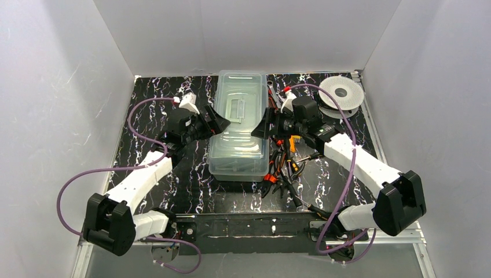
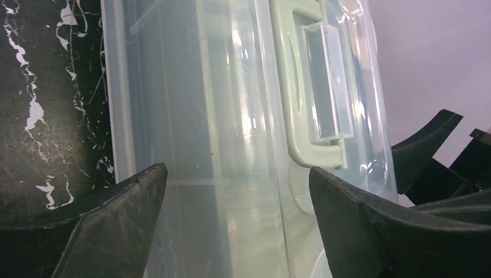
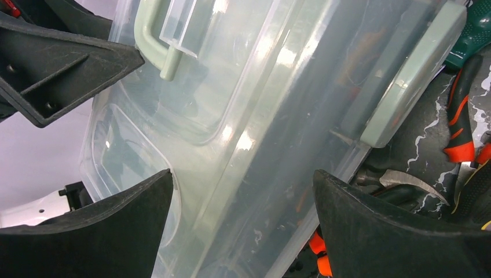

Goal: Pack the tool kit

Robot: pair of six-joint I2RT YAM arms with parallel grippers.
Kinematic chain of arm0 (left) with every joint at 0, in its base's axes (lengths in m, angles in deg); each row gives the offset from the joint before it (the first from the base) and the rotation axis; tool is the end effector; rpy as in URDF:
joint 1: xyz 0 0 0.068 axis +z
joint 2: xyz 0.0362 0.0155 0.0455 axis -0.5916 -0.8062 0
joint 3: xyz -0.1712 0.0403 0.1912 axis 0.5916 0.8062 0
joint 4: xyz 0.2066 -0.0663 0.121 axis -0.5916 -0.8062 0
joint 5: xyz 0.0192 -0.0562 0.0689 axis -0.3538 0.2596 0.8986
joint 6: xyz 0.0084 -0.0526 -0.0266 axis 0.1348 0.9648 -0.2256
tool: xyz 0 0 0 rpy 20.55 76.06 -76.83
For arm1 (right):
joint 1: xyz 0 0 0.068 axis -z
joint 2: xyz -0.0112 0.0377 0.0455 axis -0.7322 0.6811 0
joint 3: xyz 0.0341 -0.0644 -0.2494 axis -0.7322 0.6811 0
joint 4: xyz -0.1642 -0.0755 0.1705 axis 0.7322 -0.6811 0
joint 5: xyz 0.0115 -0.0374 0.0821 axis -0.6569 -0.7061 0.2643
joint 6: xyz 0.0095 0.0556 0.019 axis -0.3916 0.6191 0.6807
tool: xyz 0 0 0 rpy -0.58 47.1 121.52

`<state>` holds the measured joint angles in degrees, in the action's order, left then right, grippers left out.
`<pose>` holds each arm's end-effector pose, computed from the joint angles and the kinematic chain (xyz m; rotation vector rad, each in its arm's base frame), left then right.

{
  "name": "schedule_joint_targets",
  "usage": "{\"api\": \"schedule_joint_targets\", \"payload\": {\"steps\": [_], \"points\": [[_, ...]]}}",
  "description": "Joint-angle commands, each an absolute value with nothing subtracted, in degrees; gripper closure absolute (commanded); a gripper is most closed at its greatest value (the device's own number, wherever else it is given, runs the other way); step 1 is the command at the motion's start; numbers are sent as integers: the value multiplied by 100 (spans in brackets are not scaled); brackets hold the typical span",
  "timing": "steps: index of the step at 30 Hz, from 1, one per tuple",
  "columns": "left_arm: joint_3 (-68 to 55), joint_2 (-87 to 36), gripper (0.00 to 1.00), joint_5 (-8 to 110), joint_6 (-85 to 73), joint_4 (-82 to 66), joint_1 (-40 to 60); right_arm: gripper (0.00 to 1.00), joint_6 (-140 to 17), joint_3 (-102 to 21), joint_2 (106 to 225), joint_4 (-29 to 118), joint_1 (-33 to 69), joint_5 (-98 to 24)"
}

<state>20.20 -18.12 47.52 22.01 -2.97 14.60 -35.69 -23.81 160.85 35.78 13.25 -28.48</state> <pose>0.2521 -0.1097 0.2822 -0.1564 1.9300 -0.9205 0.2447 0.1789 0.2943 -0.2179 2.1600 0.9960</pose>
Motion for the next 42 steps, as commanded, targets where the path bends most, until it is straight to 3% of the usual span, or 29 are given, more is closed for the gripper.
{"api": "schedule_joint_targets", "payload": {"steps": [1,5,13,16,20,25,30,33,35,40,42], "points": [[1847,-1589,7,4402,2010,-1634,1116,5,-4054,-2706,16350,2829,1324,-2766],[1193,-1542,2,4710,1418,-2677,1444,5,-4049,-2907,16148,2381,1319,-3263],[379,-1346,2,4919,633,-3625,2026,4,-4429,-3156,14821,829,1385,-5567],[168,-1282,2,4981,453,-3889,2033,5,-4262,-2584,14085,433,1385,-5739],[-48,-1137,2,4897,277,-4279,2032,15,-3846,-1732,13519,-148,1182,-5421],[-227,-940,2,4765,-159,-4721,2029,13,-2987,-1601,14329,-1285,-29,-6057],[-115,-648,2,4832,-391,-4801,2030,14,-2591,-1526,15358,-1571,-520,-6166],[36,-563,2,4723,-396,-4732,2033,20,-2650,-1447,15790,-1410,-549,-5936],[215,-516,2,4628,-341,-4624,2030,31,-2878,-1410,16190,-1144,-549,-5616],[448,-454,2,4582,-322,-4484,2033,47,-3096,-1267,16817,-521,-566,-5390],[481,-444,2,4662,-354,-4485,2028,47,-3084,-1269,16991,-452,-566,-5576]]}}
